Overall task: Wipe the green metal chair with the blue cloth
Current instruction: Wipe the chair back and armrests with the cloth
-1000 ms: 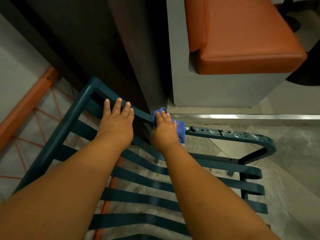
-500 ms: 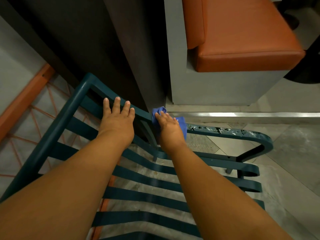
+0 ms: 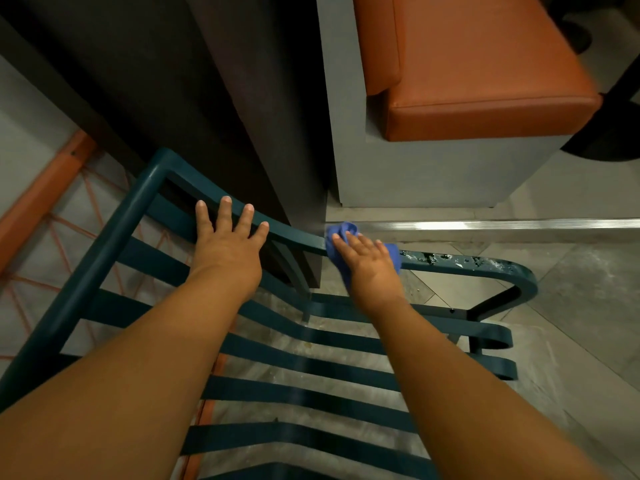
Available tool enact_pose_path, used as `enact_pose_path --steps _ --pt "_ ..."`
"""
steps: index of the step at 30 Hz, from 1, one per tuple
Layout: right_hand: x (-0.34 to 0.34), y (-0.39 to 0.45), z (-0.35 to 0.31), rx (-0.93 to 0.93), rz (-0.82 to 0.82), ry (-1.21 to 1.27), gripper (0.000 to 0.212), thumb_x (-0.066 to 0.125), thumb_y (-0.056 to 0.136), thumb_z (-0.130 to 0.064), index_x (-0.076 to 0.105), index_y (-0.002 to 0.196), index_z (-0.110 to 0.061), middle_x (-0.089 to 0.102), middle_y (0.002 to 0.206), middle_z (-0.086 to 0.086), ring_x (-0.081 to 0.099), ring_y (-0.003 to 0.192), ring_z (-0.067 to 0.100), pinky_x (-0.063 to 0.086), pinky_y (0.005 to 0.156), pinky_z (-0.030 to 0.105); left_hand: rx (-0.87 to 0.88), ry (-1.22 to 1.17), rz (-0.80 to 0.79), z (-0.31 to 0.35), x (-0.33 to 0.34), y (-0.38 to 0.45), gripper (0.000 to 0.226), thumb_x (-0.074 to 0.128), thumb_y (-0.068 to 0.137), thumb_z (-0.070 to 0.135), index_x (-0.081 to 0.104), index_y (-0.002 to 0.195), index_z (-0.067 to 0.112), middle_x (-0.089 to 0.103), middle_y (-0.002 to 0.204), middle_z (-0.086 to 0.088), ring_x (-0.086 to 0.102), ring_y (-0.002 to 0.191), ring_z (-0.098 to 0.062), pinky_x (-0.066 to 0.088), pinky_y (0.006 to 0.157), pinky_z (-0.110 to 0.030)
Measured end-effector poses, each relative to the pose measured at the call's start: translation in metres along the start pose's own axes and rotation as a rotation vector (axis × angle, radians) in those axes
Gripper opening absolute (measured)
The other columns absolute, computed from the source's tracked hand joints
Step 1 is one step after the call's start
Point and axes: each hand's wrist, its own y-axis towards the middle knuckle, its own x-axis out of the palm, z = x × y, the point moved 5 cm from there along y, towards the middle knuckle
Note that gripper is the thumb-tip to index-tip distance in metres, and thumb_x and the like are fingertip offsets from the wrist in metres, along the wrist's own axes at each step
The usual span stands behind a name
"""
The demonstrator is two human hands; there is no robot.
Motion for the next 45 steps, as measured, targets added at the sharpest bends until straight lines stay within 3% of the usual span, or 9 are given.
enact_pose_path --steps 6,13,17,20,24,31,39,43,45 --pt "-0.002 0.021 -0.010 0.275 -0.154 0.016 0.089 0.064 0.082 -0.007 0.011 0.151 -0.026 0.014 0.159 0.003 0.006 0.146 0.028 -0.004 0.114 0.054 0.005 -0.012 -0.002 0.005 -0.001 0.000 0.091 0.052 0.090 0.020 -0.016 0.149 0.031 -0.025 0.157 -0.007 -0.025 0.139 -0.044 -0.014 0.107 -0.067" --pt "-0.003 0.006 -0.007 -0.023 -0.072 -0.032 0.088 0.058 0.087 -0.006 0.002 0.151 -0.030 0.011 0.160 0.002 0.010 0.146 0.023 -0.002 0.117 0.042 -0.009 -0.019 -0.019 0.008 0.000 0.003 0.097 0.057 0.087 0.020 -0.017 0.149 0.032 -0.026 0.156 -0.007 -0.025 0.139 -0.044 -0.014 0.106 -0.067" --pt "-0.013 -0.002 0.018 0.122 -0.058 -0.049 0.079 0.063 0.085 -0.008 0.019 0.149 -0.026 0.031 0.152 0.006 0.025 0.141 0.027 0.007 0.119 0.046 -0.007 -0.029 -0.005 0.009 0.004 0.003 0.101 0.060 0.085 0.022 -0.017 0.148 0.032 -0.026 0.156 -0.007 -0.025 0.139 -0.044 -0.014 0.105 -0.068" --pt "-0.021 0.018 0.006 0.244 -0.190 -0.012 0.058 0.068 0.079 -0.006 0.045 0.130 -0.021 0.052 0.129 0.009 0.041 0.127 0.032 0.016 0.115 0.052 -0.001 -0.040 0.011 0.011 0.005 0.004 0.098 0.058 0.086 0.023 -0.017 0.149 0.031 -0.026 0.157 -0.007 -0.025 0.139 -0.044 -0.014 0.106 -0.067" --pt "-0.024 0.036 -0.020 0.183 -0.260 0.027 0.055 0.067 0.079 -0.004 0.046 0.127 -0.020 0.056 0.122 0.009 0.048 0.118 0.033 0.027 0.107 0.051 -0.005 -0.038 0.013 0.015 0.006 0.006 0.093 0.053 0.089 0.021 -0.017 0.149 0.031 -0.025 0.157 -0.007 -0.024 0.139 -0.044 -0.013 0.107 -0.065" --pt "-0.009 0.024 -0.016 0.021 -0.092 -0.030 0.078 0.061 0.087 -0.016 0.015 0.149 -0.027 0.035 0.149 0.005 0.033 0.135 0.029 0.018 0.116 0.049 -0.025 -0.060 -0.008 0.019 0.008 0.011 0.098 0.057 0.087 0.019 -0.020 0.147 0.031 -0.027 0.156 -0.007 -0.025 0.139 -0.045 -0.012 0.107 -0.067" --pt "-0.017 0.014 -0.003 0.094 -0.029 0.011 0.057 0.056 0.088 -0.004 0.039 0.139 -0.024 0.056 0.130 0.008 0.046 0.125 0.028 0.018 0.115 0.042 -0.035 -0.103 -0.021 0.031 0.000 0.008 0.093 0.054 0.089 0.020 -0.016 0.150 0.024 -0.023 0.157 -0.009 -0.021 0.141 -0.043 -0.013 0.108 -0.065" --pt "-0.029 0.002 0.021 0.086 0.065 0.374 0.050 0.049 0.089 -0.003 0.053 0.133 -0.027 0.058 0.127 0.004 0.050 0.119 0.024 0.035 0.102 0.033 0.031 -0.204 0.009 0.048 -0.004 0.009 0.094 0.056 0.087 0.016 -0.014 0.151 0.021 -0.021 0.158 -0.006 -0.019 0.143 -0.036 -0.014 0.108 -0.066" --pt "-0.028 0.005 0.024 0.133 0.096 0.437 0.054 0.048 0.091 -0.005 0.047 0.137 -0.031 0.054 0.134 0.003 0.047 0.126 0.025 0.029 0.111 0.041 0.123 -0.251 0.001 0.067 -0.003 0.005 0.093 0.053 0.089 0.017 -0.017 0.149 0.026 -0.024 0.157 -0.004 -0.021 0.143 -0.033 -0.015 0.107 -0.066"
